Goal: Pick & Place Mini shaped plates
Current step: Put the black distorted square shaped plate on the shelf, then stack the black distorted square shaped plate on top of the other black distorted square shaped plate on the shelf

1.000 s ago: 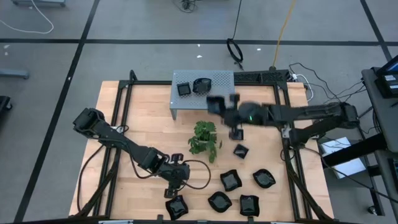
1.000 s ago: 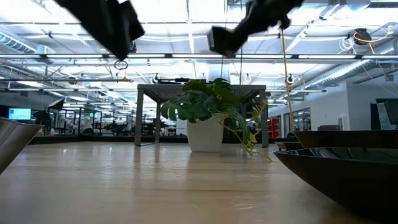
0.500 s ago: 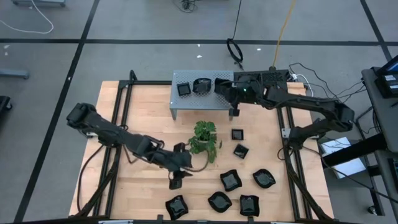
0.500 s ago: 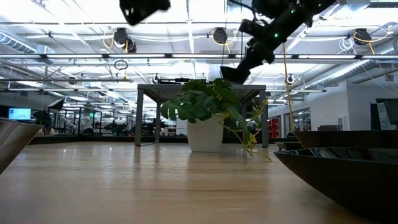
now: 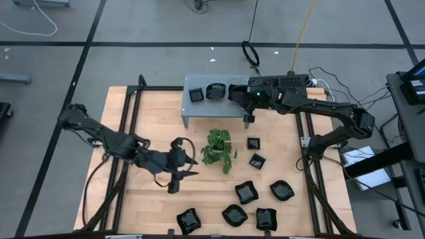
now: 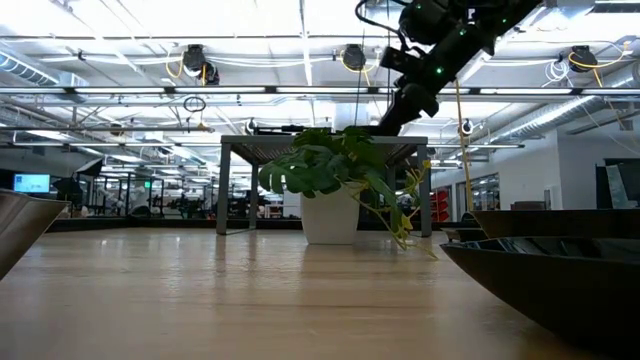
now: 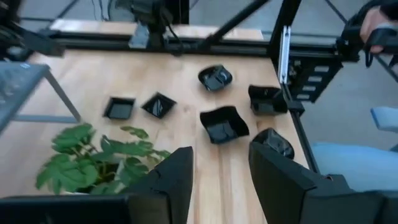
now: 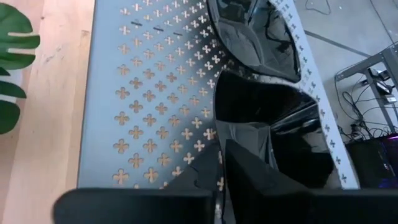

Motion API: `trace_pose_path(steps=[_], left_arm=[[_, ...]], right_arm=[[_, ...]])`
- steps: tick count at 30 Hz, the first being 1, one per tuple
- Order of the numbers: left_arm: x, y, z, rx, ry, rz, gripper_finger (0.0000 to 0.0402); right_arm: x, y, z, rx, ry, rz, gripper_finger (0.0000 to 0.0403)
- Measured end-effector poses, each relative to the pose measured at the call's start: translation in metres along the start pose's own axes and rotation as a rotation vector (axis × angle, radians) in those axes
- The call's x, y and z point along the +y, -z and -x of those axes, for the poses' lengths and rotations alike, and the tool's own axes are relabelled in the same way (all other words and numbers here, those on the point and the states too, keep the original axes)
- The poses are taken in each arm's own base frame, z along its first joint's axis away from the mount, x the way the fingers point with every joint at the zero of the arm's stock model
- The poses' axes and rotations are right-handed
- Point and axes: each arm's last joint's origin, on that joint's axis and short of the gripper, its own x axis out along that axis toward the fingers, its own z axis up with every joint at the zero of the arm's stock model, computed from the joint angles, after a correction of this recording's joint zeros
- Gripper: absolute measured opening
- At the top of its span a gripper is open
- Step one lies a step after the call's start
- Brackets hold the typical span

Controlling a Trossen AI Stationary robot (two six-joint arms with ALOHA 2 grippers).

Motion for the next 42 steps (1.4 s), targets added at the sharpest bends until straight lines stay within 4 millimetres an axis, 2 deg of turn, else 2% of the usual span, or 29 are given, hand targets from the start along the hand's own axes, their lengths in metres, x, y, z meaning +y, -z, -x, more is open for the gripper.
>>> trace_pose_path(steps=[6,11,14,18,22,25,28,35,42], left_arm=[[0.003,-0.005,0.01,-0.033,-0.003,-0.023,0.0159],[0.002,-0.008,0.01,-0.061,0.007,-0.006,0.0159],[0.003,-0.008,0.01,-0.062,0.003,0.009,0.0159],[0.004,-0.008,0.01,-0.062,0.002,0.01,0.0159],[0.004,-0.008,0.01,-0.062,0.002,0.01,0.0159],[0.004,-0.008,0.01,-0.061,0.001,0.01,0.0159],[0.004,-0.008,0.01,-0.063,0.0,0.011,0.0159],[0.004,-0.008,0.009,-0.062,0.001,0.011,0.0159],[0.004,-0.008,0.009,-0.065,0.001,0.012,0.0159]], right_arm=[[0.001,-0.002,0.007,-0.012,0.008,0.0,0.009],[0.005,-0.011,0.029,-0.028,0.087,0.019,0.0124],[0.012,-0.019,0.05,-0.09,0.078,0.033,0.013],[0.026,-0.024,0.077,-0.144,0.023,-0.031,0.0124],[0.043,-0.022,0.103,-0.138,-0.075,-0.147,0.0115],[0.058,-0.017,0.116,-0.111,-0.21,-0.204,0.0112],[0.077,-0.013,0.12,-0.124,-0.33,-0.208,0.0114],[0.14,0.007,0.109,-0.114,-0.519,-0.097,0.0131],[0.194,0.032,0.094,-0.13,-0.559,-0.004,0.014]])
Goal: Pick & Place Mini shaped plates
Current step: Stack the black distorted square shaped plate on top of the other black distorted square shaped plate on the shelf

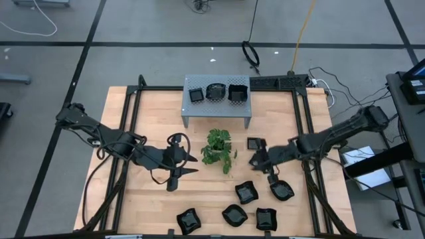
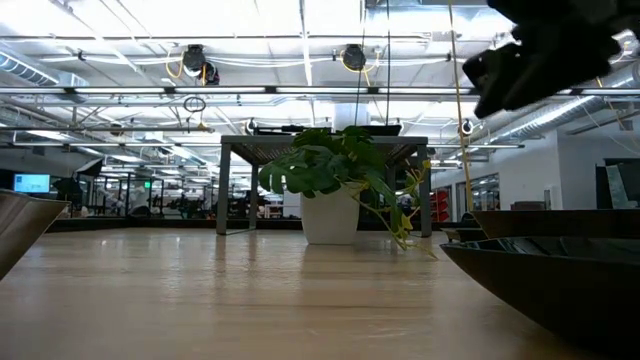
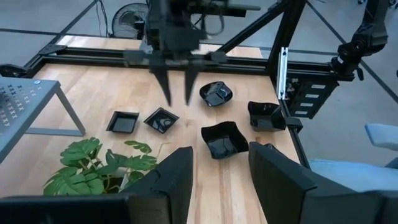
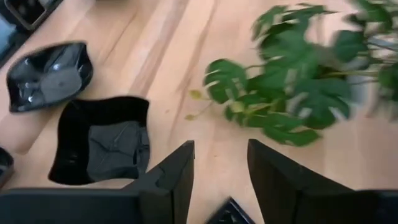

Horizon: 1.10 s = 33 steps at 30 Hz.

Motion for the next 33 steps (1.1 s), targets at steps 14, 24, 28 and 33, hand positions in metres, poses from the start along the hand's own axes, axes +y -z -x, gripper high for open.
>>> trace_pose_path(steps=[14,24,28,33], left_arm=[[0.0,0.0,0.0,-0.002,0.001,0.002,0.0159],[0.0,0.0,0.0,-0.002,0.001,0.002,0.0159],[0.0,0.0,0.0,-0.002,0.001,0.001,0.0159],[0.0,0.0,0.0,-0.002,0.001,0.001,0.0159]], right_arm=[[0.046,0.009,-0.032,0.056,-0.108,0.085,0.0141],[0.085,0.005,-0.046,0.027,-0.251,0.113,0.0141],[0.096,0.002,-0.056,0.058,-0.287,0.115,0.0141],[0.104,0.005,-0.068,0.096,-0.293,0.135,0.0141]])
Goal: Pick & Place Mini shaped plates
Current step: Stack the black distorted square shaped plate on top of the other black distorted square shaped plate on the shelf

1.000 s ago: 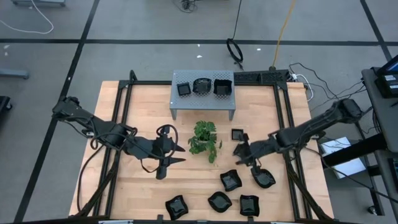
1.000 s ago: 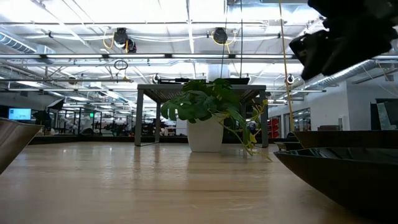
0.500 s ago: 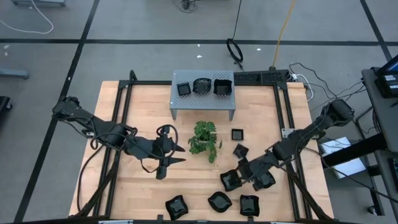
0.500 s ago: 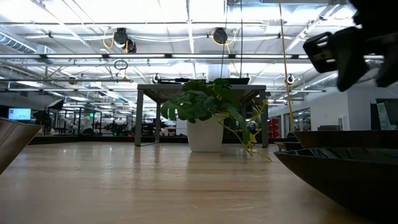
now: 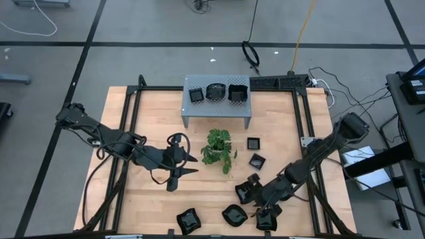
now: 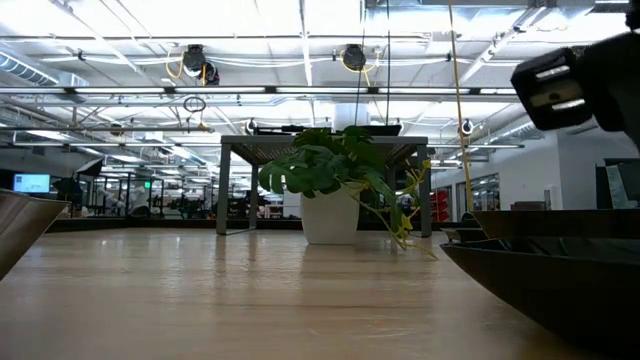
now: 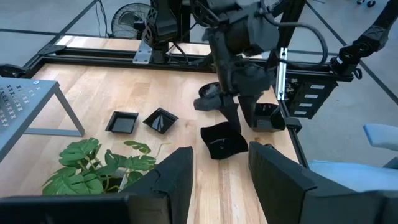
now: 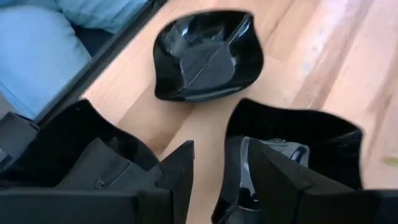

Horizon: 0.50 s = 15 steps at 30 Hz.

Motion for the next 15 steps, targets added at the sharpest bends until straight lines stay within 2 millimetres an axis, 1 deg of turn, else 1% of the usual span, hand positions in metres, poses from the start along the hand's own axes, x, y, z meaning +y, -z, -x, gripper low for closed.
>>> trace_pose_path(steps=[6,15], left_arm=[[0.0,0.0,0.0,0.0,0.0,0.0,0.0159],[0.0,0.0,0.0,0.0,0.0,0.0,0.0159]], right_arm=[[0.0,0.002,-0.004,0.01,0.005,0.0,0.0141],[0.0,-0.008,-0.004,-0.09,-0.005,-0.053,0.0141]])
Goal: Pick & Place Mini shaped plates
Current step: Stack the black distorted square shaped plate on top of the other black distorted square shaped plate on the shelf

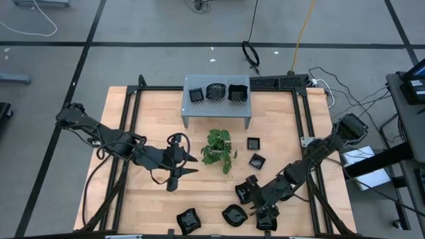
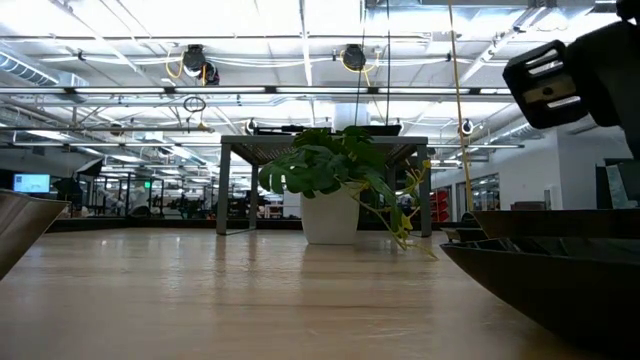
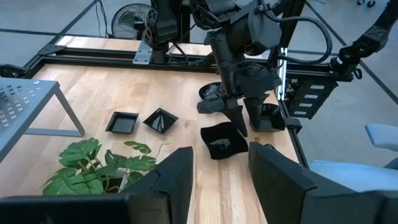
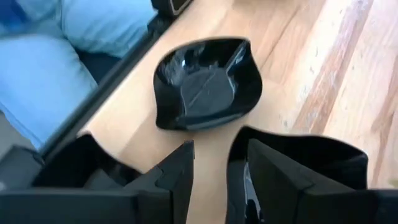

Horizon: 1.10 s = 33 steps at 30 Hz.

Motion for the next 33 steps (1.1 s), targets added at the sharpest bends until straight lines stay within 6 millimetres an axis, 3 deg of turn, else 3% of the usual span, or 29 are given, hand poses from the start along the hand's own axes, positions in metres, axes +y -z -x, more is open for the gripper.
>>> trace_pose_path(steps=[6,12,22,27,33], left_arm=[[0.0,0.0,0.0,0.0,0.0,0.0,0.0159],[0.001,-0.001,0.0,-0.009,-0.013,-0.046,0.0159],[-0.001,-0.015,0.0,-0.144,0.021,0.015,0.0159],[-0.001,-0.02,0.001,-0.189,0.034,0.035,0.0159],[-0.002,-0.021,0.001,-0.202,0.038,0.04,0.0159]], right_arm=[[0.0,0.0,-0.001,-0.006,0.003,-0.053,0.0141],[-0.003,0.01,-0.015,0.057,0.013,-0.054,0.0141],[-0.016,0.023,-0.029,0.143,0.052,-0.026,0.0138],[-0.018,0.025,-0.029,0.164,0.051,0.041,0.0103],[-0.017,0.025,-0.027,0.176,0.047,0.099,0.002]])
